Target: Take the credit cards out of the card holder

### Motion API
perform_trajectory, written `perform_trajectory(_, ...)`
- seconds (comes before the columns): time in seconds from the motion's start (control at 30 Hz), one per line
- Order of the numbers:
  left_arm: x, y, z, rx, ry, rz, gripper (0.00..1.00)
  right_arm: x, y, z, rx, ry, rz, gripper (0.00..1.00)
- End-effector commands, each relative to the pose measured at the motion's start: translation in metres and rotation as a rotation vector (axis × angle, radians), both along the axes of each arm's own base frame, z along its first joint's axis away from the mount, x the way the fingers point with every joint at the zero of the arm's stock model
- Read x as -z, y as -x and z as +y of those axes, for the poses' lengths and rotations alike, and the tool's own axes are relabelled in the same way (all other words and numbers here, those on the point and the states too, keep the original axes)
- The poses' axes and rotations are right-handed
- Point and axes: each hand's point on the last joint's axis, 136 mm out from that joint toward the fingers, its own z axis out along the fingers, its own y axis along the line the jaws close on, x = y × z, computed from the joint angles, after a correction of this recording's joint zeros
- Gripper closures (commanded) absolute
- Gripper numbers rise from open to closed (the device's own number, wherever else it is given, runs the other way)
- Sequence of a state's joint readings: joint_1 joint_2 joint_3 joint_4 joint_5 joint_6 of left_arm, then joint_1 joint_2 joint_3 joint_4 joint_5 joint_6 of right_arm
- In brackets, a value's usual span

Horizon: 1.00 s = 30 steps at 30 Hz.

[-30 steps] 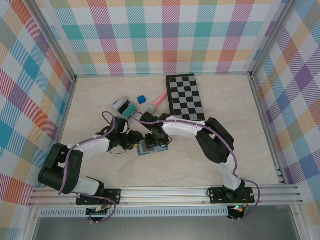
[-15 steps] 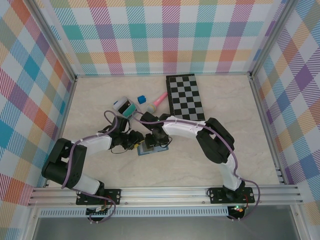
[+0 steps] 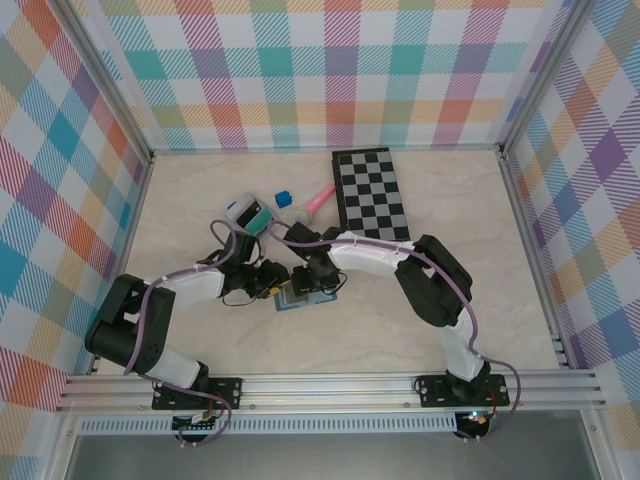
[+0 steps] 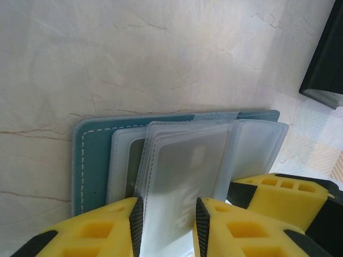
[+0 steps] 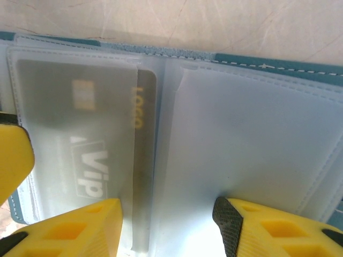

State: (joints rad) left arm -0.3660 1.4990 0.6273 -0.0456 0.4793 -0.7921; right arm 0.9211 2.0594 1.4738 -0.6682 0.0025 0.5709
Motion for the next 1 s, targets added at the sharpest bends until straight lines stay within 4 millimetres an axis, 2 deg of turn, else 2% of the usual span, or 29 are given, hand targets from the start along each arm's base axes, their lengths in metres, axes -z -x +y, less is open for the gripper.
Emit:
perform_trajectory(0.0, -0.016, -0.003, -0.014, 0.062, 0.067, -0.054, 0.67, 0.029, 0.013, -0.013, 0.006, 0.040, 0.074, 0.47)
perform_trajectory(0.17, -0.020, -0.004, -0.014, 0.067, 0.087, -0.085, 0.70, 0.014, 0.009, -0.007, -0.023, -0.019, 0.051, 0.48)
perform_trajectory(0.33, -0.017, -0.005, -0.012, 0.065, 0.086, -0.088, 0.79, -0.007, 0.005, 0.000, -0.032, -0.096, 0.025, 0.48)
perform_trajectory(0.5, -0.015, -0.004, -0.007, 0.065, 0.054, -0.089, 0.87, -0.029, 0.001, -0.001, -0.015, -0.141, -0.015, 0.42)
perform_trajectory(0.67, -0.013, -0.002, 0.003, 0.081, -0.026, -0.080, 0.96, -0.049, -0.005, -0.013, 0.055, -0.170, -0.056, 0.39)
perform_trajectory(0.8, -0.019, 0.003, 0.015, 0.109, -0.123, -0.074, 1.00, -0.068, -0.012, -0.027, 0.111, -0.198, -0.123, 0.32)
perform_trajectory(0.87, -0.021, 0.009, 0.023, 0.116, -0.172, -0.045, 1.00, -0.075, -0.016, -0.035, 0.130, -0.195, -0.161, 0.26)
perform_trajectory(0.97, -0.029, 0.015, 0.030, 0.134, -0.220, -0.033, 1.00, -0.081, -0.023, -0.052, 0.194, -0.164, -0.221, 0.12)
